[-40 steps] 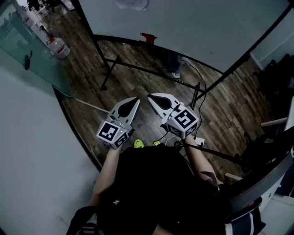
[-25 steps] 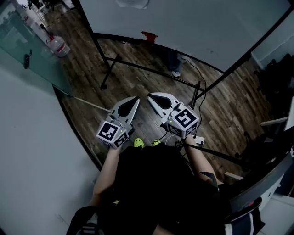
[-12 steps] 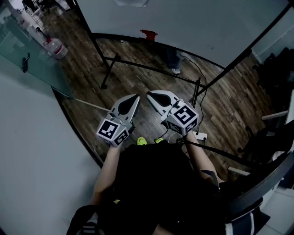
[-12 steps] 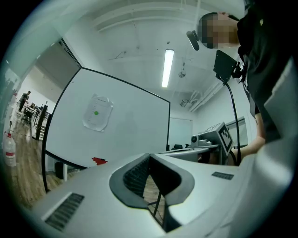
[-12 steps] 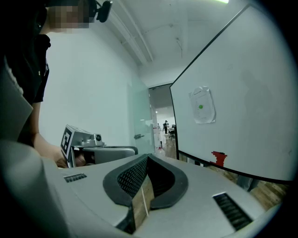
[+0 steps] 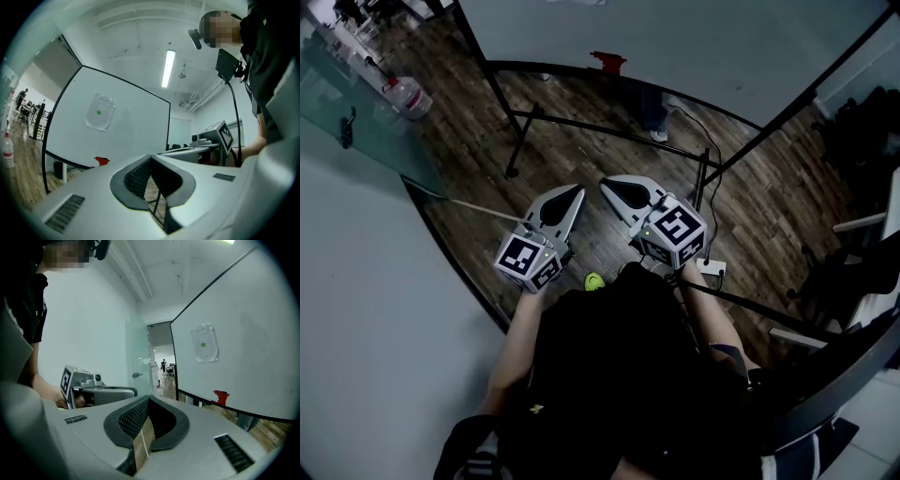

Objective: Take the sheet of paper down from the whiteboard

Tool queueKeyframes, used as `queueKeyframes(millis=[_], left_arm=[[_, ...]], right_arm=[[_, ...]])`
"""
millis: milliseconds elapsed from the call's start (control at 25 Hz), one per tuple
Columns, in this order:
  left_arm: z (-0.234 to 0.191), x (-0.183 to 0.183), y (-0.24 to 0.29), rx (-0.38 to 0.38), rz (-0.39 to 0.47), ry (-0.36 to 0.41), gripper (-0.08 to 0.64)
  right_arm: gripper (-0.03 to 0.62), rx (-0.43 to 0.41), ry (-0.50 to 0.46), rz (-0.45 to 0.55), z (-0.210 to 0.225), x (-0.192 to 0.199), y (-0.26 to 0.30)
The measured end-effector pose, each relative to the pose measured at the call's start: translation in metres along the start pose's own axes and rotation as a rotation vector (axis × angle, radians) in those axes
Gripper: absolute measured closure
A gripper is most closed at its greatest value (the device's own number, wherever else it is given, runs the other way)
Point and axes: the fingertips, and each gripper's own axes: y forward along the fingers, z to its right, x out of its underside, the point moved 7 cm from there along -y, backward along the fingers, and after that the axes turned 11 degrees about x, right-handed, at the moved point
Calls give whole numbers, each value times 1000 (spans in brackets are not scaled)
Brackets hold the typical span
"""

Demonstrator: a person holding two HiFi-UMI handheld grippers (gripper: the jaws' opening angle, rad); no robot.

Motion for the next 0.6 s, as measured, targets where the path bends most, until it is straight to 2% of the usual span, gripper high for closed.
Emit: queueKeyframes(millis=[600], left_arm=[[-31,1,-4,-26,18,-28,537]], right_arm=[[571,6,15,-17,14,1,31]])
